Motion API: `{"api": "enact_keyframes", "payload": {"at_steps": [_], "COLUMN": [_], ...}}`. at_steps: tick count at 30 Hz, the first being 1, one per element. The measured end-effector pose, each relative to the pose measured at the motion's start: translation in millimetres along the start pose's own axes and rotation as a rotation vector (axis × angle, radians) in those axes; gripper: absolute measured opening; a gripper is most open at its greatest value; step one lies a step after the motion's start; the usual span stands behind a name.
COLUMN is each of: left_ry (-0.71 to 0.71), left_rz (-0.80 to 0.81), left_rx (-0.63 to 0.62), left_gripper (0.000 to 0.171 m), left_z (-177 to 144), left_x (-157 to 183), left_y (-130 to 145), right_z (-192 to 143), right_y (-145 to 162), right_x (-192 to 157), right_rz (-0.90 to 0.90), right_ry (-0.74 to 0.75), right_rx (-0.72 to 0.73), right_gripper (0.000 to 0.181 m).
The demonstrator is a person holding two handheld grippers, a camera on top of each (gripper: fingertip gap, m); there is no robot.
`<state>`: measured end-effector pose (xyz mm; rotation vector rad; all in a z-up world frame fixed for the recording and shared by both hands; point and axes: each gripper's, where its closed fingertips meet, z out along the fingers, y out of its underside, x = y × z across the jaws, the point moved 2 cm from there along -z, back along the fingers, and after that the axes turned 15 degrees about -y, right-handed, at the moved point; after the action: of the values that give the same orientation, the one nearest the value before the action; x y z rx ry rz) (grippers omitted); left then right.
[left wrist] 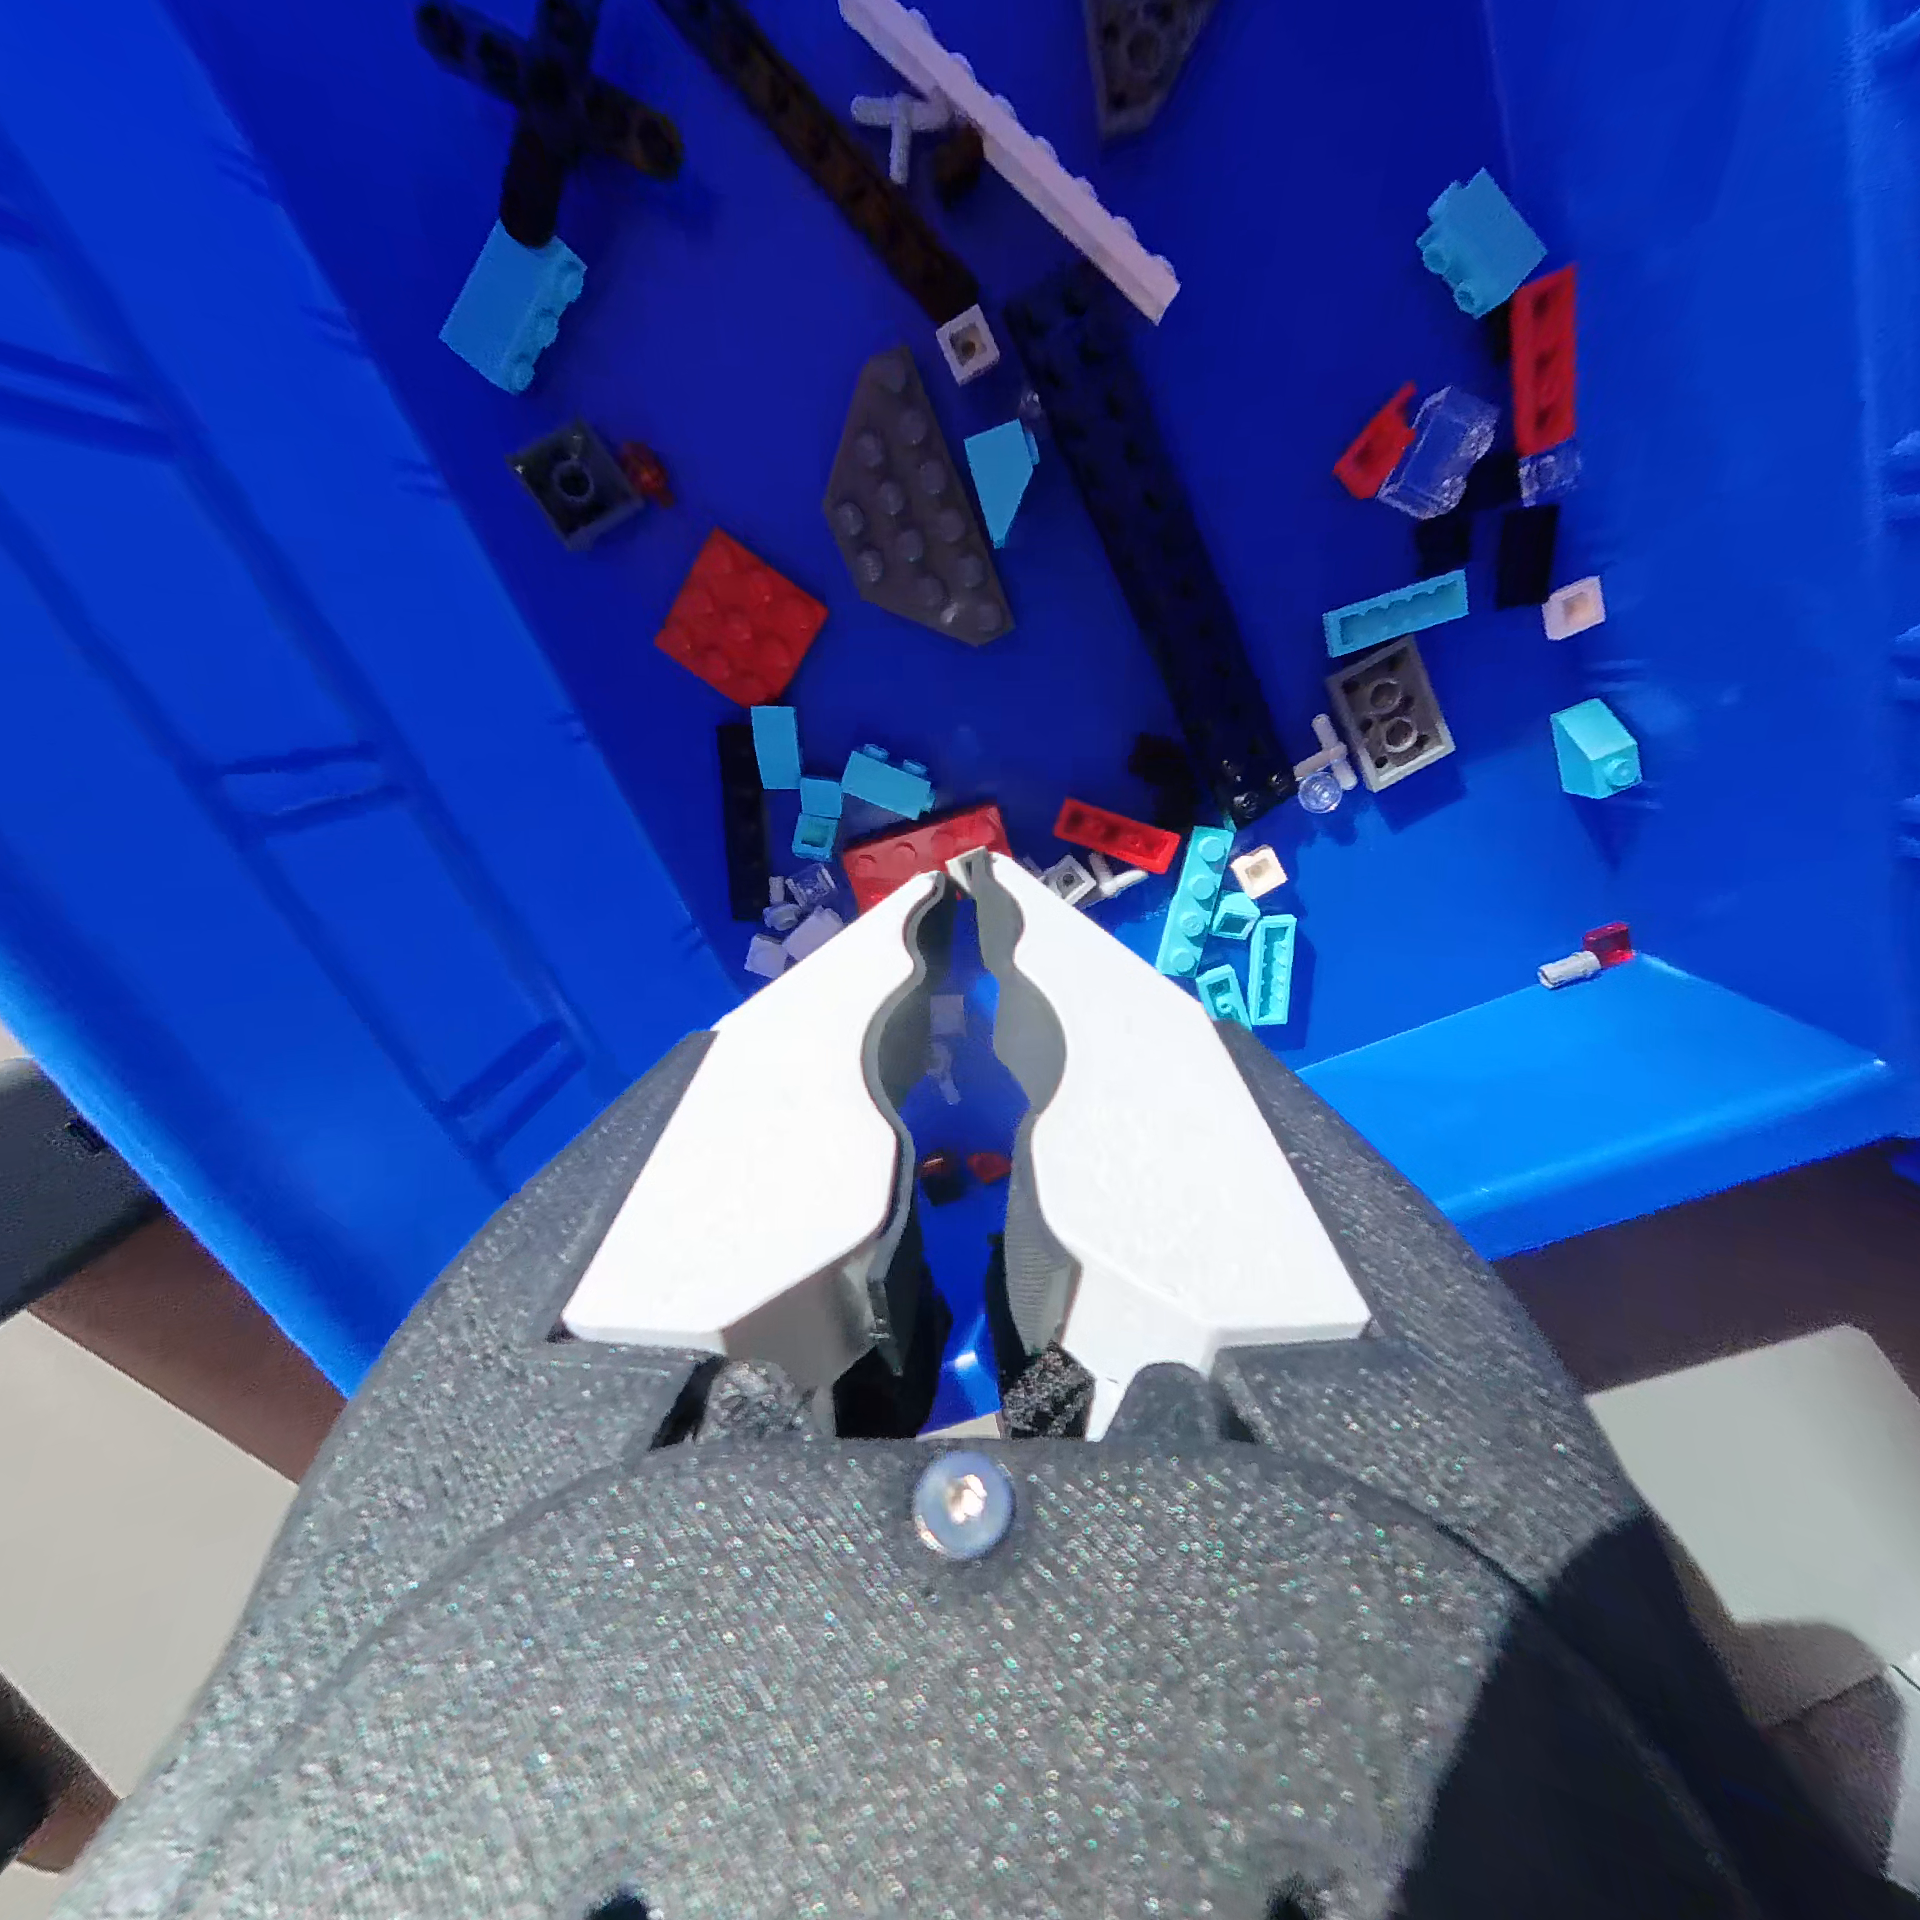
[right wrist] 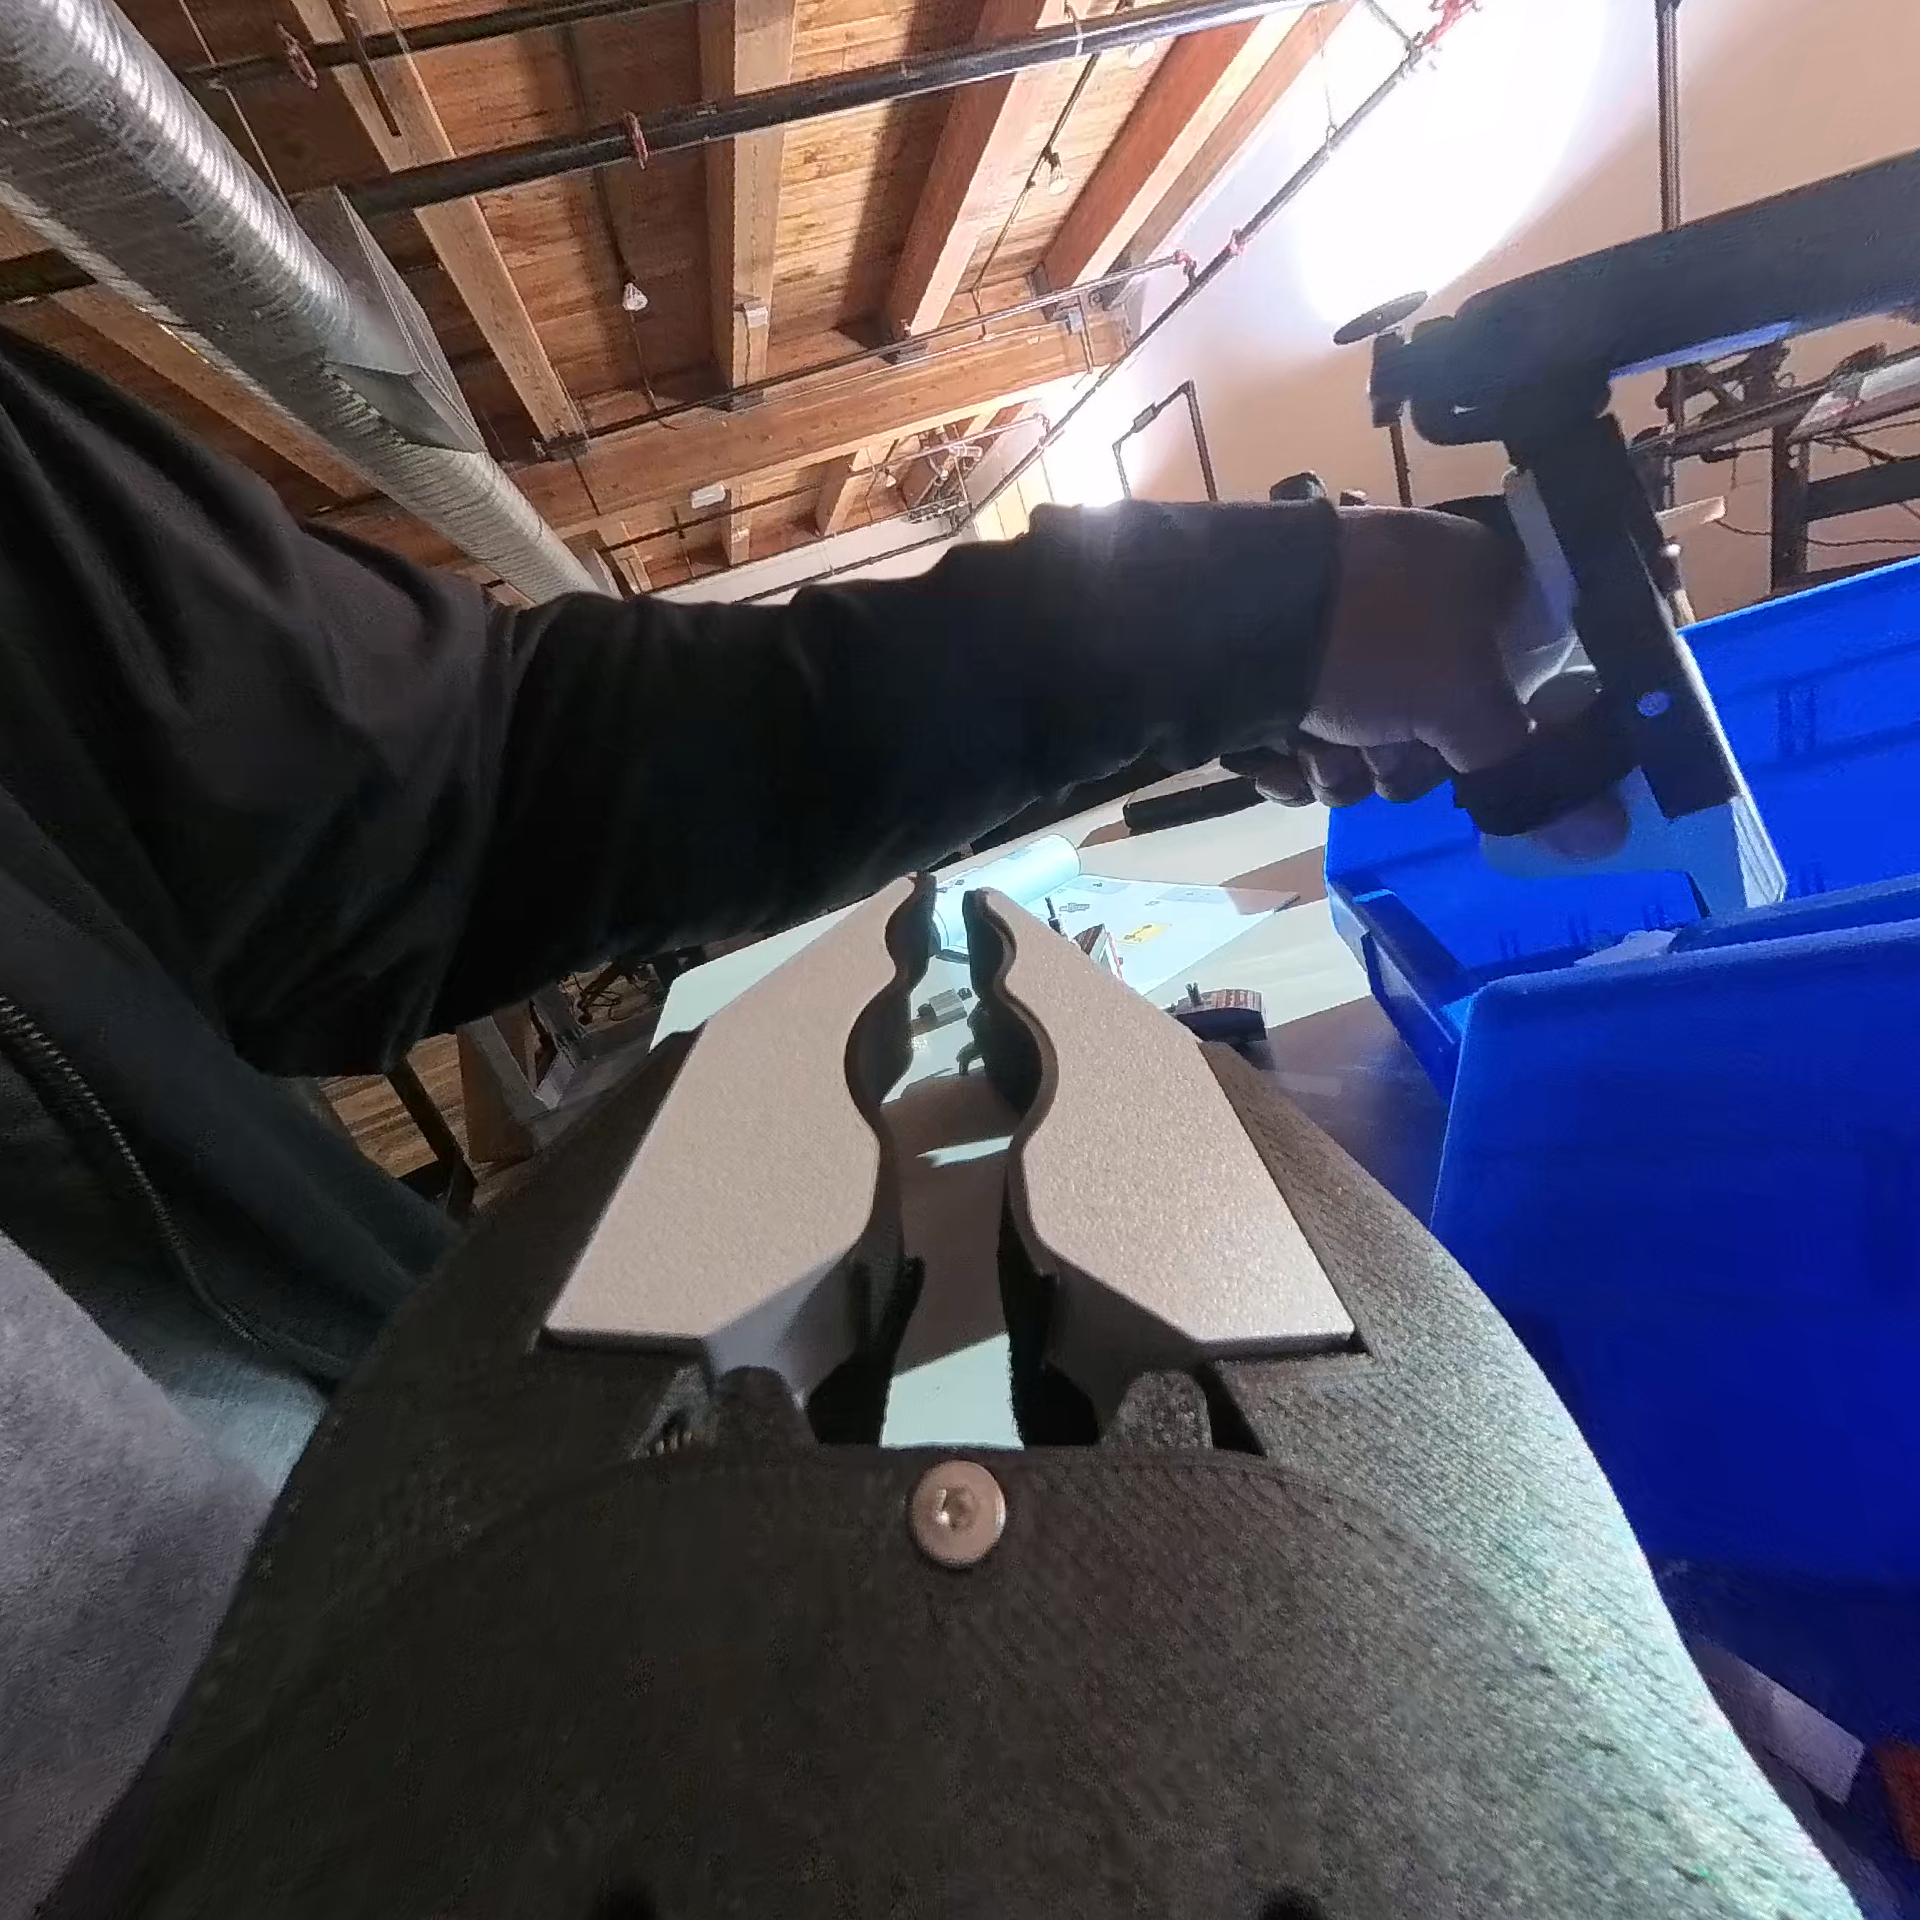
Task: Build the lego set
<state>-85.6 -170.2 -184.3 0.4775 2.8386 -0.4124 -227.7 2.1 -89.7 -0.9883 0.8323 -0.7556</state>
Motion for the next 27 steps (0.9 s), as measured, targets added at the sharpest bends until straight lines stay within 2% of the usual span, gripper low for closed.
{"api": "enact_keyframes", "payload": {"at_steps": [4, 7, 10, 12, 16, 19, 23, 27], "left_ry": [-0.005, 0.006, 0.065, 0.113, 0.142, 0.153, 0.136, 0.146], "left_rz": [-0.033, -0.085, -0.141, -0.179, -0.234, -0.27, -0.295, -0.289], "left_rx": [0.071, 0.141, 0.161, 0.115, -0.009, -0.072, -0.13, -0.102], "left_gripper": [0.004, 0.004, 0.004, 0.004, 0.005, 0.004, 0.005, 0.008], "left_z": [-23.0, -60.6, -95.3, -106.2, -103.1, -90.1, -76.2, -89.2], "left_x": [-2.1, -0.3, 13.7, 27.7, 52.3, 64.6, 67.1, 60.8], "left_y": [5.2, 27.7, 77.1, 121.5, 201.4, 237.2, 263.1, 256.9], "right_z": [-0.4, -0.9, -1.3, -1.5, -1.5, -1.7, -1.9, -1.9], "right_y": [-0.3, -0.6, -0.8, -0.8, -0.5, -0.7, -0.7, -0.8], "right_x": [0.5, 1.6, 2.5, 3.0, 4.1, 4.9, 5.0, 5.1], "right_rz": [0.004, 0.01, 0.017, 0.022, 0.031, 0.035, 0.034, 0.033], "right_ry": [0.001, 0.004, 0.005, 0.006, 0.008, 0.011, 0.014, 0.014], "right_rx": [0.003, 0.007, 0.011, 0.012, 0.013, 0.015, 0.015, 0.016], "right_gripper": [0.006, 0.006, 0.006, 0.006, 0.006, 0.006, 0.006, 0.006]}}
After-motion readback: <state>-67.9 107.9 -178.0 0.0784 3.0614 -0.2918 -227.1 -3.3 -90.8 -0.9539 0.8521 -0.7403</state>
